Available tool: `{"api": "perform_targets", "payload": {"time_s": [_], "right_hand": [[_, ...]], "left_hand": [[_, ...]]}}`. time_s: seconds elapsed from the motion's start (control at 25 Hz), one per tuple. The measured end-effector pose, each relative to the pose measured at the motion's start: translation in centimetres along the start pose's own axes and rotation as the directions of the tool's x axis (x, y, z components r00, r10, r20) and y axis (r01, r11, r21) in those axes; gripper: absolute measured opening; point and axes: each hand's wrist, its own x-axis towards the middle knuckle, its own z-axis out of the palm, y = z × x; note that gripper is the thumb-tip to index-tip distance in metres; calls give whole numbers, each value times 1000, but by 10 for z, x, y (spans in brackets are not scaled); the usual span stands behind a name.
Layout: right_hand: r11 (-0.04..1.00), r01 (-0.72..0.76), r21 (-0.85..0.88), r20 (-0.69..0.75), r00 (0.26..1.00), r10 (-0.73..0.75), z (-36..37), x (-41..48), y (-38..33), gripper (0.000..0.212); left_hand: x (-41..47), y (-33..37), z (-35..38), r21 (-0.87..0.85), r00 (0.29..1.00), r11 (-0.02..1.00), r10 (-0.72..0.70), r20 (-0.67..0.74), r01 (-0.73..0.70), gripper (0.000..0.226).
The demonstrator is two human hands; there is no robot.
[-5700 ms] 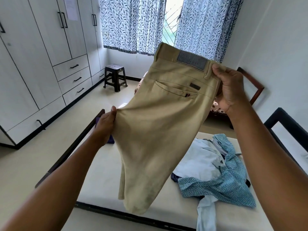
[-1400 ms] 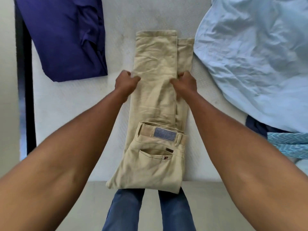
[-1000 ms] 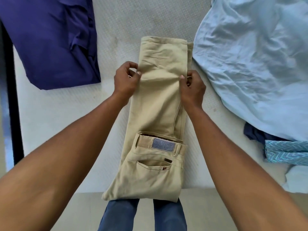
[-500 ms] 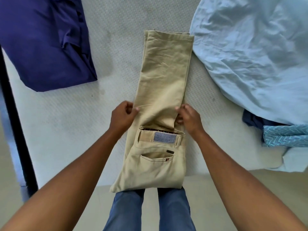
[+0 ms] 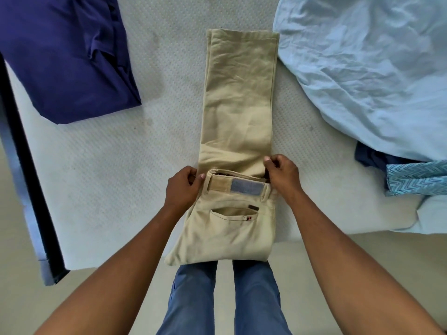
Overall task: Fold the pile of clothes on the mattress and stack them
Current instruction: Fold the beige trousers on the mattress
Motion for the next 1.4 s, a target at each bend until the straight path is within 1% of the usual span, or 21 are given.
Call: {"api": "perform_targets", "payload": {"time_s": [0.08,0.16,0.24,0.32,0.36,0.4,0.44,0.48,0.52,0.56,0.64,0.72,0.84,0.92,1.0,1.04,1.12,1.16,1.2,1.24,1.4], "right_hand": [[999,-34,18,126,992,31,3,-10,3,38],[991,20,-129,238,971,11,4,-16,11,40],[977,61,-205,221,975,-15,2,-18,28,40],[972,68,-227,126,991,-40,-2,-20,39,39],[982,46,-182,93,995,-29,-5,-22,43,37],[999,-19,-47,100,995,23,-7,-23,48,38],[984,-107,142,168,982,83,-10,-26,50,46],[937,-190,293,258,960,114,-13,-29,55,56],[897,-234,375,327,939,108,-15,-34,61,63],[887,-238,395,368,926,85,-17,-40,67,65],[897,-187,401,405,914,10,-14,-51,80,59],[912,-134,387,374,927,-22,-7,-58,91,47],[951,-90,297,271,963,6,-3,-56,96,34],[964,-56,260,214,977,-1,-3,-58,95,35],[952,-68,298,157,987,22,-4,-65,95,37],[944,-80,319,176,984,24,-3,-72,98,40],[947,-92,309,266,964,7,0,-88,112,61],[953,-90,289,294,956,1,3,-94,120,72],[960,-79,268,300,954,-6,5,-99,125,78],[969,-55,240,293,956,-18,6,-101,129,77],[986,20,165,222,973,-57,-3,-109,135,54]], "left_hand": [[-4,-5,3,19,1000,1000,-1,-13,1,22],[-10,-12,5,58,1000,998,-6,16,5,27],[-17,-18,9,79,997,997,-5,72,0,33],[-21,-19,13,77,995,997,-13,100,6,32],[-22,-19,16,91,996,996,-10,93,1,30],[-23,-20,18,112,997,994,-8,77,-1,28],[-26,-21,20,123,998,992,-8,59,0,25],[-31,-23,21,119,999,993,-7,43,2,24],[-36,-25,22,109,999,994,-6,38,2,24],[-41,-27,23,94,999,996,-12,44,7,26],[-49,-32,22,67,997,997,-34,71,30,33],[-53,-39,21,121,992,992,-41,117,27,41],[-67,-57,25,267,977,964,-66,204,9,41],[-77,-67,25,277,981,960,-81,174,30,42],[-82,-75,24,249,982,967,-92,163,50,43],[-86,-80,24,239,982,969,-101,162,61,44],[-95,-92,25,251,978,966,-110,179,63,48],[-98,-99,26,265,977,963,-94,189,41,49],[-100,-105,26,279,976,960,-73,204,13,47],[-101,-109,26,292,976,956,-52,210,-12,45],[-107,-116,27,266,980,963,-17,200,-38,44]]}}
